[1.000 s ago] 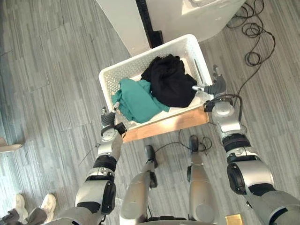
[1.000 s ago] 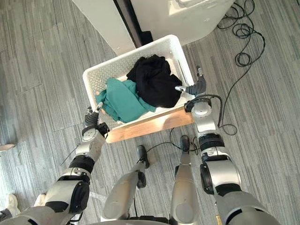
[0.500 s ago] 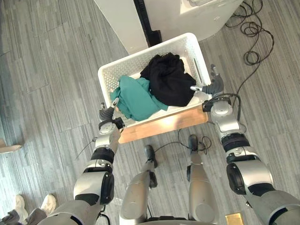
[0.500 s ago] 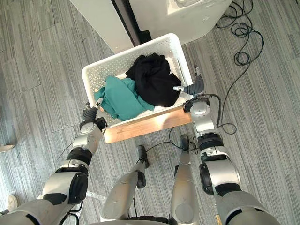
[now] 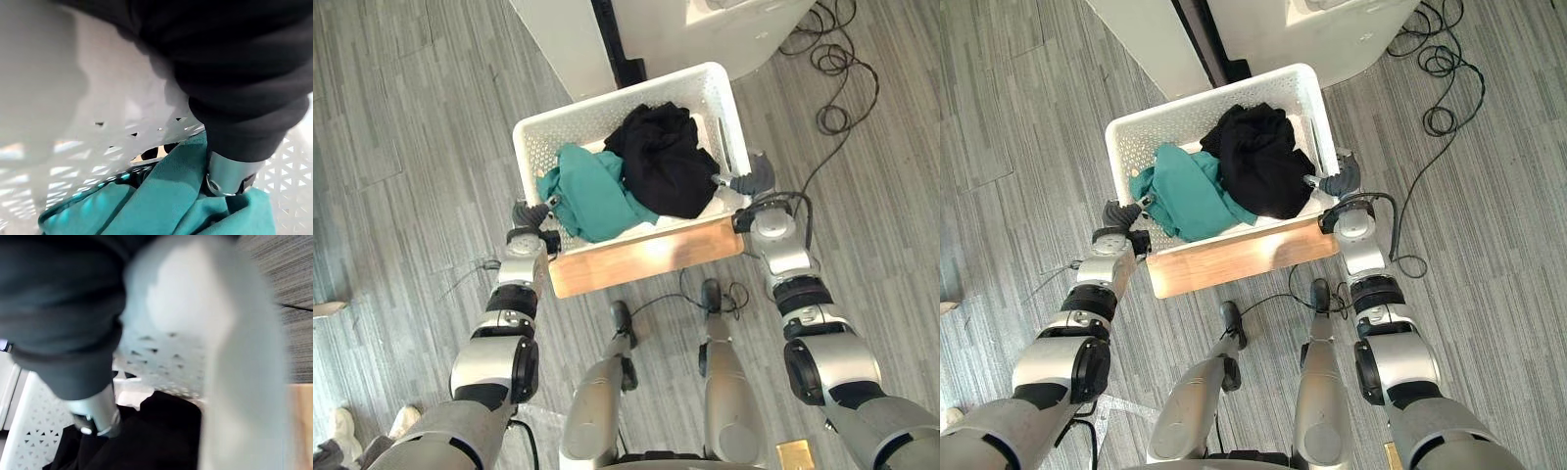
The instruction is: Pick up the laundry basket with both hands and put the clothes into the washing machine.
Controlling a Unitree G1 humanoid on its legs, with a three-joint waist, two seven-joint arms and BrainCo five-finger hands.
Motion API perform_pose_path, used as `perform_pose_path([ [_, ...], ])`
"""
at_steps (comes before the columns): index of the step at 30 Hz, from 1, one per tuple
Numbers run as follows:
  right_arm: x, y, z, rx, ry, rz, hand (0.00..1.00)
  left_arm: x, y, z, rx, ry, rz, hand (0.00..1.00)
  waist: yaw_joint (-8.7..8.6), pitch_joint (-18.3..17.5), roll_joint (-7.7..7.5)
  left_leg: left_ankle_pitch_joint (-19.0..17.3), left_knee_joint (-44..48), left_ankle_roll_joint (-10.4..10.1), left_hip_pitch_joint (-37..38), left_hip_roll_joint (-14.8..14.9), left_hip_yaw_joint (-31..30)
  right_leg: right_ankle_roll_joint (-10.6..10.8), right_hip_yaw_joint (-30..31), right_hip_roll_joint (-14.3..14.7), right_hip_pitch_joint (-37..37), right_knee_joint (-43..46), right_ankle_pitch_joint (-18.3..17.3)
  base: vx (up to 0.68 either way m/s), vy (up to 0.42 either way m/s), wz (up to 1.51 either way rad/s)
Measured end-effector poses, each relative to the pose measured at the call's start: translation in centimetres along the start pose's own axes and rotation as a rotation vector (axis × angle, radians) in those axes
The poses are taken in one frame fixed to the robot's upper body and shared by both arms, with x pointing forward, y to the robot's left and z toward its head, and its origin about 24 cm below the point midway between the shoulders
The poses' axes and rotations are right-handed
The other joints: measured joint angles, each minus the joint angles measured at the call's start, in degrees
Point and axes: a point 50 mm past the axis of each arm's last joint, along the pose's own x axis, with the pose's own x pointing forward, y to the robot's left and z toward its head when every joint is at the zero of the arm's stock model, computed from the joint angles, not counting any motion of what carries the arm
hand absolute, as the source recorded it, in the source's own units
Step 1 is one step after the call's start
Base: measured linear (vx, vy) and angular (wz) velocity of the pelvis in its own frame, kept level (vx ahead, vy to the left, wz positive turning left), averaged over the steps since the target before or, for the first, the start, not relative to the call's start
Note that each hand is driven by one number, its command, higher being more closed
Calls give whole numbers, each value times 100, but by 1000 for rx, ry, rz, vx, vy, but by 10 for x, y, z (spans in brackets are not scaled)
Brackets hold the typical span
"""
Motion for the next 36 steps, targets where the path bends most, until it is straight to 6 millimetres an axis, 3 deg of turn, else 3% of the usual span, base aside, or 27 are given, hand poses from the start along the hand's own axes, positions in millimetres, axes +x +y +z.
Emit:
perform_pose_path([
  [3,0,-2,-5,-9,26,-2,100,0,-2,1,41,-4,-20,100,12,0,-1,0,4,0,53,8,5,0,14,-8,6,81,0,0,0,0],
  [10,-18,-1,-43,-56,126,24,100,-4,-1,10,200,-83,-67,100,109,4,-16,-5,83,-8,313,82,5,-65,-1,15,289,166,-61,0,0,0],
  [13,-34,12,-63,-87,181,109,100,-10,8,-9,206,-71,-69,100,108,3,-18,-12,84,-22,540,150,-17,-94,-60,74,531,174,-109,13,-40,1],
  [15,-47,18,-78,-97,219,157,100,-18,13,-33,184,-29,-78,100,102,-12,-45,-41,77,-64,710,190,-56,-105,-145,108,723,189,-186,14,-26,10],
  [18,-61,17,-81,-85,194,177,100,-34,19,-69,133,30,-89,100,62,-57,-97,-45,54,-102,765,194,-230,-122,-324,119,830,270,-275,27,-24,28],
  [22,-91,13,-89,-8,171,148,100,-67,26,-100,26,23,-123,100,44,-253,-240,-18,-17,-91,980,186,-371,-115,-467,162,1183,101,-290,67,1,18],
  [28,-152,-15,-117,82,201,26,100,-114,9,-115,-82,-25,-216,100,-69,-998,-413,-103,-359,-105,1402,100,-382,-24,-454,124,1517,-67,-426,108,25,-1],
  [30,-173,-24,-126,98,227,-13,100,-126,3,-117,-101,-31,-254,100,-191,-1254,-487,-193,-391,-96,1548,82,-261,38,-311,124,1565,-67,-477,123,42,-40],
  [33,-194,-30,-128,149,247,-91,100,-134,-6,-118,-139,-36,-276,100,-375,-1424,-562,-325,-367,-25,1811,37,264,73,189,160,1547,-66,-434,79,53,-71],
  [36,-211,-41,-124,161,245,-162,100,-140,-17,-111,-158,-63,-319,100,-361,-1443,-580,-767,107,-30,1904,176,1018,215,833,313,1437,-75,-208,23,43,-138],
])
